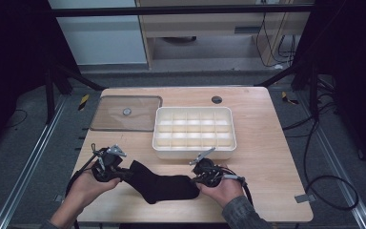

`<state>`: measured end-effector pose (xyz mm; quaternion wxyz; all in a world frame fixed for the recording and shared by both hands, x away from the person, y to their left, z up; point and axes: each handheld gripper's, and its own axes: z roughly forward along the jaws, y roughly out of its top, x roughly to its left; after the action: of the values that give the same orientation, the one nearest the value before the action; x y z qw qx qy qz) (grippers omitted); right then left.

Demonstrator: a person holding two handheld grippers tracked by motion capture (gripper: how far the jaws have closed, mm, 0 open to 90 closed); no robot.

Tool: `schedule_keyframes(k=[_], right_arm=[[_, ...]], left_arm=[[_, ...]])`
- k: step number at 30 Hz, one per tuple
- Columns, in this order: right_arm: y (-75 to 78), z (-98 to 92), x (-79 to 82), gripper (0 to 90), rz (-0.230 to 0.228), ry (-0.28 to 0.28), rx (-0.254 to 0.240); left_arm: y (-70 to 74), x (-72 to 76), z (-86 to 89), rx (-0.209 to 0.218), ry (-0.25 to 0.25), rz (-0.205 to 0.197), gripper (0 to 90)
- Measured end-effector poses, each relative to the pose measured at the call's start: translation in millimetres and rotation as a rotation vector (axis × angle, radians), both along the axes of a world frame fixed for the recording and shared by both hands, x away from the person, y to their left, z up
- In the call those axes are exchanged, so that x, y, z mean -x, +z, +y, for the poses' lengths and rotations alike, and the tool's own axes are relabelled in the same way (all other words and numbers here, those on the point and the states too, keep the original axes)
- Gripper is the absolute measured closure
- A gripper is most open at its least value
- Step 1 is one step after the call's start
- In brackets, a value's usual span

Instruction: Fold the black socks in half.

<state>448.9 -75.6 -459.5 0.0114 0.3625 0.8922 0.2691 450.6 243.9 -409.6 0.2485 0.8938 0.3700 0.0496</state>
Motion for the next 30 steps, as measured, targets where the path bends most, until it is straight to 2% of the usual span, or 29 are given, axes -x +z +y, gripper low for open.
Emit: schedule_keyframes(k=[7,11,15,18,19,21,30], right_arm=[[-2.1,0.6,-3.4,87.2,0.011,0.001,-0.02],[-2.5,-1.1,-6.5,87.2,0.017,-0.003,-0.032],[-2.8,-1.9,-6.6,87.2,0.019,0.0,-0.038],[-3.0,-1.7,-6.1,87.2,0.019,0.001,-0.039],[-3.4,-1.6,-6.1,87.2,0.02,0.003,-0.041],[-3.8,-1.5,-6.0,87.2,0.018,0.0,-0.04],[-5.0,-5.1,-5.9,86.3,0.018,-0.009,-0.062]], left_arm=[[5.1,4.1,-11.5,0.004,-0.026,0.0,79.2],[8.8,5.3,-21.7,0.021,-0.049,0.003,79.2],[10.2,8.4,-44.2,0.035,-0.093,0.007,79.3],[9.8,9.9,-59.8,0.029,-0.118,0.004,79.3],[9.8,9.9,-59.8,0.029,-0.118,0.004,79.3],[7.9,10.3,-73.6,0.026,-0.14,0.006,79.3],[1.5,10.2,-102.8,0.023,-0.177,0.005,79.3]])
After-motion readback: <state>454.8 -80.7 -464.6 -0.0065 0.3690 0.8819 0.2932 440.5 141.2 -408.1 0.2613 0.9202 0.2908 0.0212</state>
